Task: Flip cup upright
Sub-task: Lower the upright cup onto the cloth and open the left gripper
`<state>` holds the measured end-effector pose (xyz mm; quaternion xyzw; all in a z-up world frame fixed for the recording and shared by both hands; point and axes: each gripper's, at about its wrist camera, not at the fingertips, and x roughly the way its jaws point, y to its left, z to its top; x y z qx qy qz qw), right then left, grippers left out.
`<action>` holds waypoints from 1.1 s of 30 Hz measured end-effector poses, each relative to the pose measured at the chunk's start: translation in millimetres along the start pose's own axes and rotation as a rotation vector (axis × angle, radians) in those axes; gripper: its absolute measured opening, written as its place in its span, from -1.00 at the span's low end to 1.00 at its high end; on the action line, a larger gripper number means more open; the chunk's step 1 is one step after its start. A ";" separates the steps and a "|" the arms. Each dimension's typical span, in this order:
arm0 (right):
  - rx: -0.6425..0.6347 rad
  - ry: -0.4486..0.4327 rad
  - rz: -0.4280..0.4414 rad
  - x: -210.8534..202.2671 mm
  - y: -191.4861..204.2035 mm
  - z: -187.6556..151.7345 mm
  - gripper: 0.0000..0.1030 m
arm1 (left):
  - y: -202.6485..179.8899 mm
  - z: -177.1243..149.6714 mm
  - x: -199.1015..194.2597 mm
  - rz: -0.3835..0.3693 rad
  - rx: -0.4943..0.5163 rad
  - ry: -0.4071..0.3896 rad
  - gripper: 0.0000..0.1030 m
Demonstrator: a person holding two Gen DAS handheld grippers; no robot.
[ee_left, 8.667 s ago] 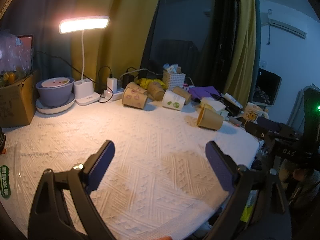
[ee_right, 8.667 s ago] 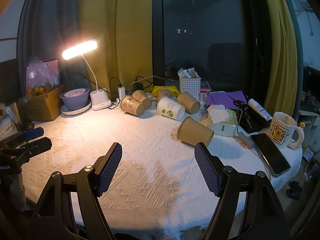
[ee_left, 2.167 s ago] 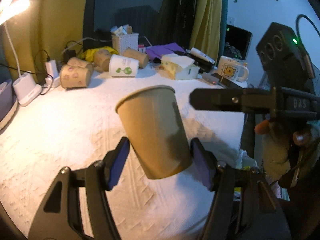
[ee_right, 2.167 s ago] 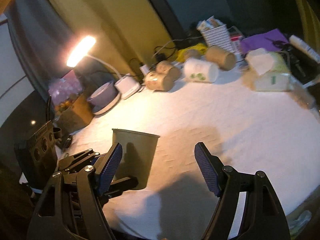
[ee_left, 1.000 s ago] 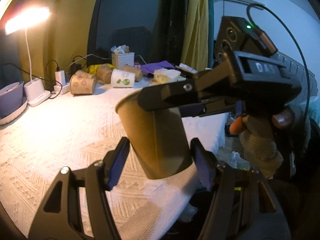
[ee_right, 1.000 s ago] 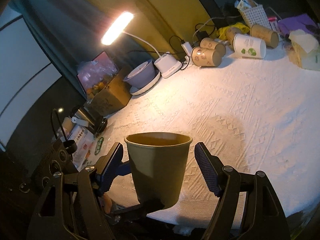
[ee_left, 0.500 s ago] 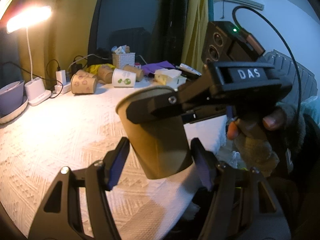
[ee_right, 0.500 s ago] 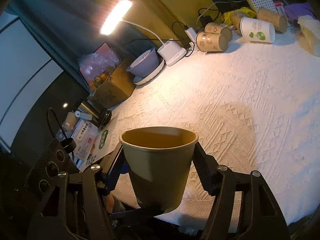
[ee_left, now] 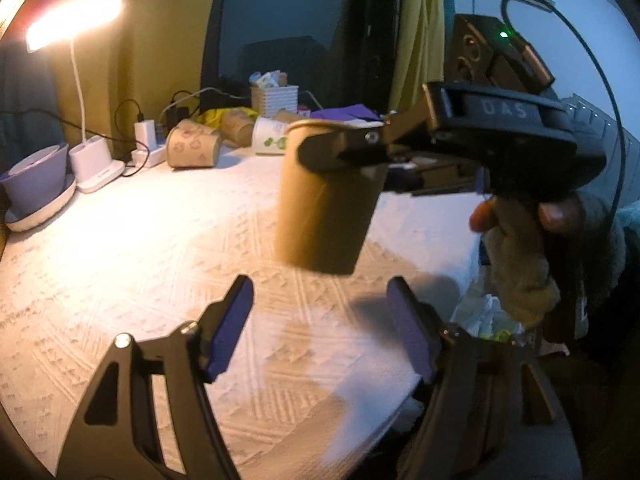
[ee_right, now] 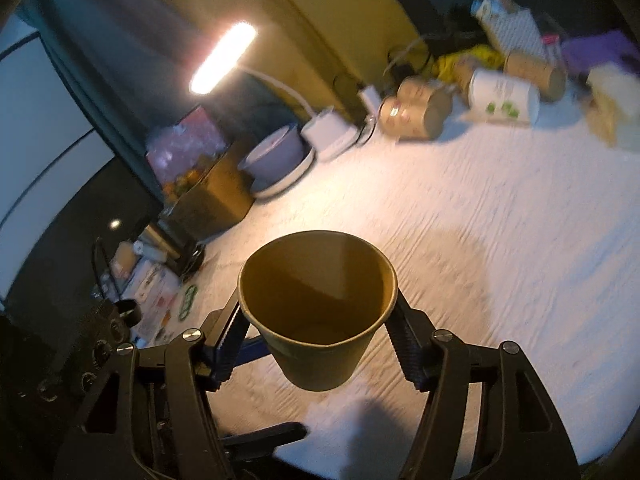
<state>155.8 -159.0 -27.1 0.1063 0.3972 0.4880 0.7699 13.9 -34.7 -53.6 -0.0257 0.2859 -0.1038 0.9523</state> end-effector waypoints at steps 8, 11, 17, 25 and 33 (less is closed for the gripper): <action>-0.094 -0.069 -0.192 1.2 -7.2 10.0 0.33 | 41.0 3.3 8.9 0.081 -0.152 0.068 0.37; -0.127 -0.069 -0.242 9.0 -8.8 9.6 0.33 | 59.0 3.8 9.5 0.114 -0.223 0.080 0.37; -0.214 -0.063 -0.326 27.1 1.5 5.3 0.33 | 81.5 0.5 11.1 0.172 -0.317 0.087 0.37; -0.332 -0.084 -0.428 42.9 14.6 -0.2 0.33 | 82.8 -2.2 6.2 0.175 -0.326 0.058 0.37; -0.372 -0.075 -0.471 54.4 15.2 -4.5 0.33 | 80.7 -1.5 6.1 0.168 -0.323 0.054 0.37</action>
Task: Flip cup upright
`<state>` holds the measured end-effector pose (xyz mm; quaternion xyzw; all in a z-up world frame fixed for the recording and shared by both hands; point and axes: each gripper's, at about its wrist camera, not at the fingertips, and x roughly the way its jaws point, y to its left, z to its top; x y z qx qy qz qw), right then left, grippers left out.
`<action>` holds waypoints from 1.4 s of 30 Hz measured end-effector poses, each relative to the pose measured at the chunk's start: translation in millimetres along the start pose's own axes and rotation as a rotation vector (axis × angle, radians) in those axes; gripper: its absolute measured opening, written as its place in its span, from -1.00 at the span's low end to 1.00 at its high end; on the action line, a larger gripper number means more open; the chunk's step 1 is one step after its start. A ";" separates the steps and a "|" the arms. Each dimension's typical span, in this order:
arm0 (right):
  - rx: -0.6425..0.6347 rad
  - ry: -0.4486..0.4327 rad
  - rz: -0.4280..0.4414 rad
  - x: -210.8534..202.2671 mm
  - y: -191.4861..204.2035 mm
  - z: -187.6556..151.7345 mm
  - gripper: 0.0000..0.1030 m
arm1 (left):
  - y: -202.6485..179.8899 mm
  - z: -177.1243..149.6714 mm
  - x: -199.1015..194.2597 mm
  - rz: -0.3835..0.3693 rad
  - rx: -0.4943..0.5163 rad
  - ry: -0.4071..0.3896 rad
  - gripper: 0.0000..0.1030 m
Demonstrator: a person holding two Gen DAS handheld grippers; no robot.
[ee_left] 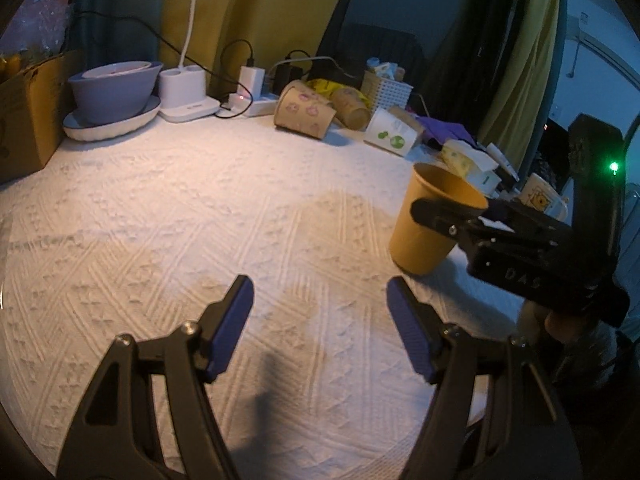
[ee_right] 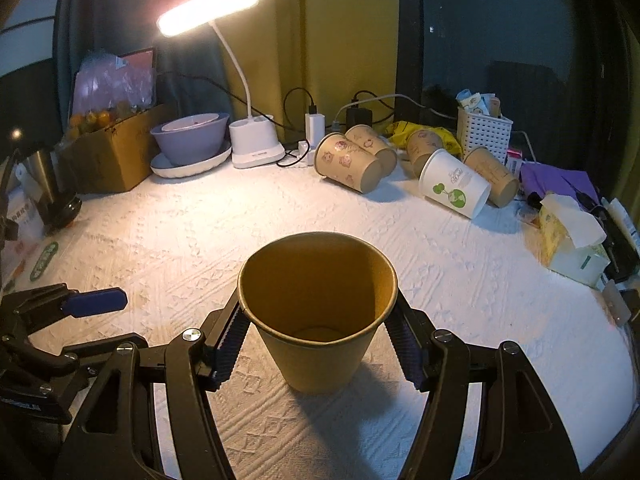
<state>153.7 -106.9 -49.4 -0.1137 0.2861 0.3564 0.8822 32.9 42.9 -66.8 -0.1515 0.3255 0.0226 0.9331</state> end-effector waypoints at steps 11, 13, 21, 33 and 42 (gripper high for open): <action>-0.009 0.007 0.000 0.0 1.6 -3.2 0.33 | -3.0 -0.7 0.1 -0.002 0.008 -0.002 0.37; -0.016 0.013 -0.007 0.5 2.4 -3.4 0.33 | -3.0 -0.6 0.2 -0.005 0.008 0.000 0.37; -0.022 0.025 -0.021 -2.8 4.6 -9.7 0.45 | -5.5 -0.3 -0.3 -0.004 0.016 -0.005 0.37; -0.024 0.037 -0.055 -24.0 8.2 -19.8 0.45 | -8.6 -3.8 -10.6 -0.013 0.030 -0.035 0.37; -0.011 0.030 -0.057 -46.3 10.4 -25.3 0.45 | -17.0 -11.1 -23.7 0.013 0.073 -0.069 0.64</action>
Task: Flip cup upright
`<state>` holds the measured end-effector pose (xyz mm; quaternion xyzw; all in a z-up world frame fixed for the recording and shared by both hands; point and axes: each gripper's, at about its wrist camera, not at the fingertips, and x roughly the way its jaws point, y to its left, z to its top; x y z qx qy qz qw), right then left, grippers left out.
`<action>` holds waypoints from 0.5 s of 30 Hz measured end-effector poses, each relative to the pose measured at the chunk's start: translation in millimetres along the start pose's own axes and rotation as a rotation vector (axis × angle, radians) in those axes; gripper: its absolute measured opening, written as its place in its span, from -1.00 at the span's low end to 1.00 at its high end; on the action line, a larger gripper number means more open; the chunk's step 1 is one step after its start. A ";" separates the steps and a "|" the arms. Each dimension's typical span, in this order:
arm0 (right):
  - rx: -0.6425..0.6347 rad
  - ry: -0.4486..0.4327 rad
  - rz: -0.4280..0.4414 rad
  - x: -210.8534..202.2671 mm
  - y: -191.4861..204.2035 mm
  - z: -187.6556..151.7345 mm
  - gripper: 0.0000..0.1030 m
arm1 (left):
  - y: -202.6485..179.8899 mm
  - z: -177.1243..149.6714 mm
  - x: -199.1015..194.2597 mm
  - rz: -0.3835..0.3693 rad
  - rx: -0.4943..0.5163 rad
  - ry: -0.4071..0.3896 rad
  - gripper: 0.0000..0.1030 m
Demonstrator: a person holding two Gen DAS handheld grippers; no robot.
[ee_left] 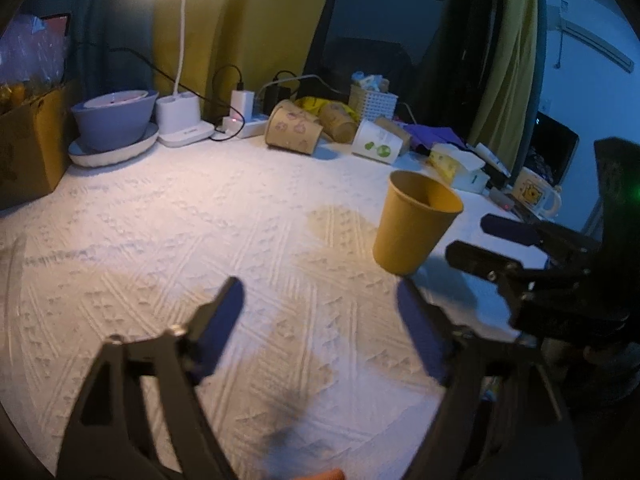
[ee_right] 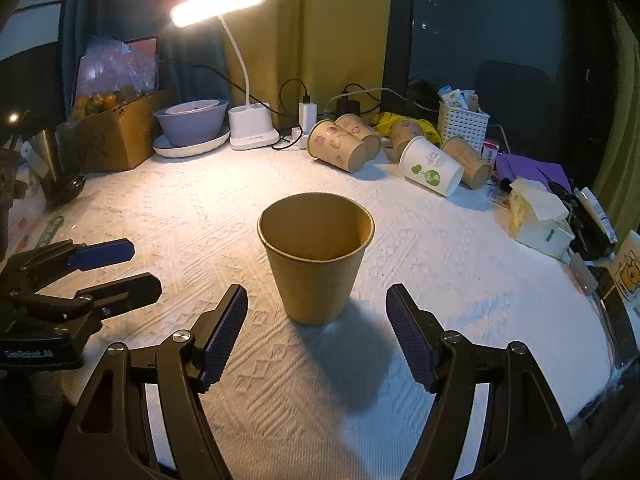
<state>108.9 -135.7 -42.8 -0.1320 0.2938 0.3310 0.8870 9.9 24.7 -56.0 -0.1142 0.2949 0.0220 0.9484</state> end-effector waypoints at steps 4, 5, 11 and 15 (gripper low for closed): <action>0.013 -0.014 -0.001 -12.6 -0.3 -1.2 0.45 | -4.7 -2.5 -7.9 -0.012 0.015 -0.007 0.65; 0.019 -0.018 0.000 -16.3 -0.6 -1.3 0.45 | -5.3 -2.7 -10.0 -0.012 0.017 -0.011 0.65; 0.054 -0.037 0.003 -35.6 -2.5 1.0 0.45 | -13.3 4.0 -26.0 0.000 0.041 -0.070 0.66; 0.075 -0.056 0.002 -50.8 -2.8 5.4 0.45 | -21.2 12.7 -36.2 0.030 0.073 -0.110 0.77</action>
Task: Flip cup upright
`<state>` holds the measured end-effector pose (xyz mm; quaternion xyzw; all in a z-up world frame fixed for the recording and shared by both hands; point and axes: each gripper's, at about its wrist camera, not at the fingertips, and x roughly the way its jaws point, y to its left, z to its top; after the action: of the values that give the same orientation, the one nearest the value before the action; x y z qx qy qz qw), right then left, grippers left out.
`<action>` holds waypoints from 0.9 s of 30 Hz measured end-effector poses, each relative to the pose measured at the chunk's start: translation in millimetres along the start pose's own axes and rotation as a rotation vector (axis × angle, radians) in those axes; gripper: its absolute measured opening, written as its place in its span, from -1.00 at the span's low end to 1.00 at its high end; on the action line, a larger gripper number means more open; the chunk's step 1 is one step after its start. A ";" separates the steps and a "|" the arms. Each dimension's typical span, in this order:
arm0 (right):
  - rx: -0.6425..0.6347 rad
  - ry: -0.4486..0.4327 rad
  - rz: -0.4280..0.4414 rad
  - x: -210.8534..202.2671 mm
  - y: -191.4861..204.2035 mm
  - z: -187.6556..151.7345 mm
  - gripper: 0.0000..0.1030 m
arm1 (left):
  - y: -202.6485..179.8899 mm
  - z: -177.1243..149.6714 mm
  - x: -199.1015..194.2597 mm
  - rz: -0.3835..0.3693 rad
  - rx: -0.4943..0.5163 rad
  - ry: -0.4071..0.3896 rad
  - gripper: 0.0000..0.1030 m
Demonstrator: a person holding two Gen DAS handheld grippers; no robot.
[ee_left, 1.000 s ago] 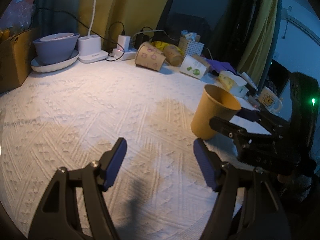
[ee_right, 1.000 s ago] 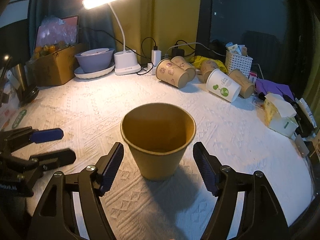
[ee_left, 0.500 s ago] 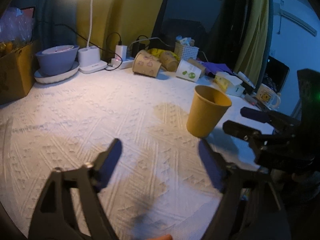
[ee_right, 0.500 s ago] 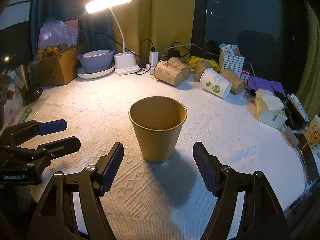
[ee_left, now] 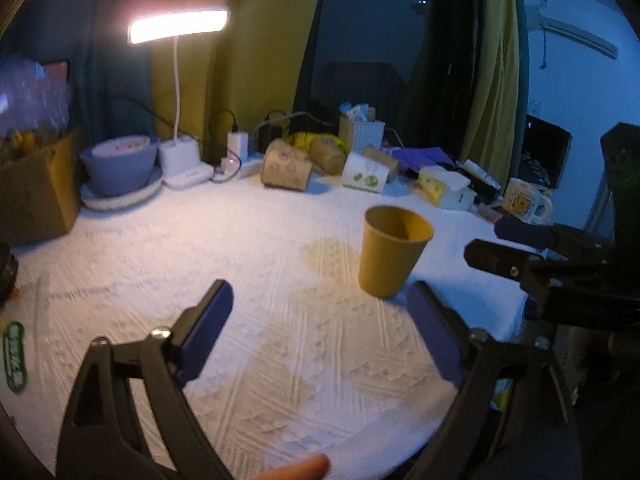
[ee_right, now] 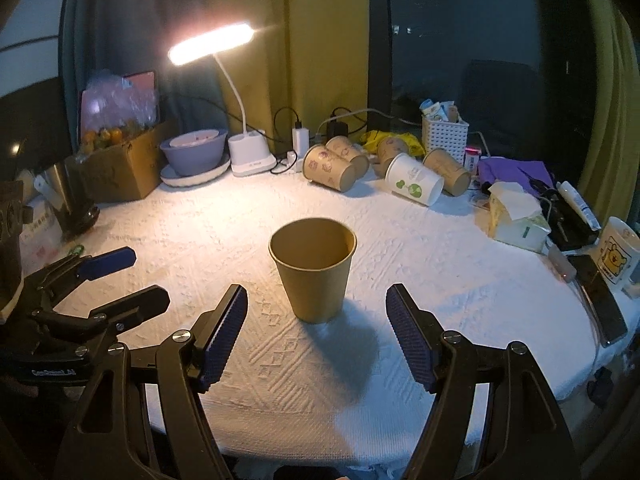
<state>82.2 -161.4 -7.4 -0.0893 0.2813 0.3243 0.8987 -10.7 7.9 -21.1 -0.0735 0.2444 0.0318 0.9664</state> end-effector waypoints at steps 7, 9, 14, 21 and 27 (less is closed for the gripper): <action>-0.001 -0.044 -0.011 -24.6 -0.3 7.7 0.45 | -13.6 17.3 -16.7 0.002 0.037 -0.064 0.77; -0.002 -0.057 -0.015 -31.7 -1.1 9.7 0.45 | -19.9 21.9 -21.0 0.001 0.060 -0.080 0.77; -0.004 -0.090 -0.032 -46.3 -3.7 16.0 0.45 | -32.5 34.2 -32.9 -0.018 0.094 -0.125 0.77; -0.012 -0.115 -0.048 -59.6 -7.6 20.1 0.45 | -44.1 46.1 -49.1 -0.042 0.127 -0.175 0.77; -0.014 -0.145 -0.060 -72.5 -12.6 22.0 0.45 | -46.6 51.9 -58.8 -0.044 0.136 -0.211 0.77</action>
<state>54.3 -202.3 51.3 -0.0800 0.2103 0.3049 0.9254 -33.5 -31.4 58.0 -0.0093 0.1413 0.0013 0.9899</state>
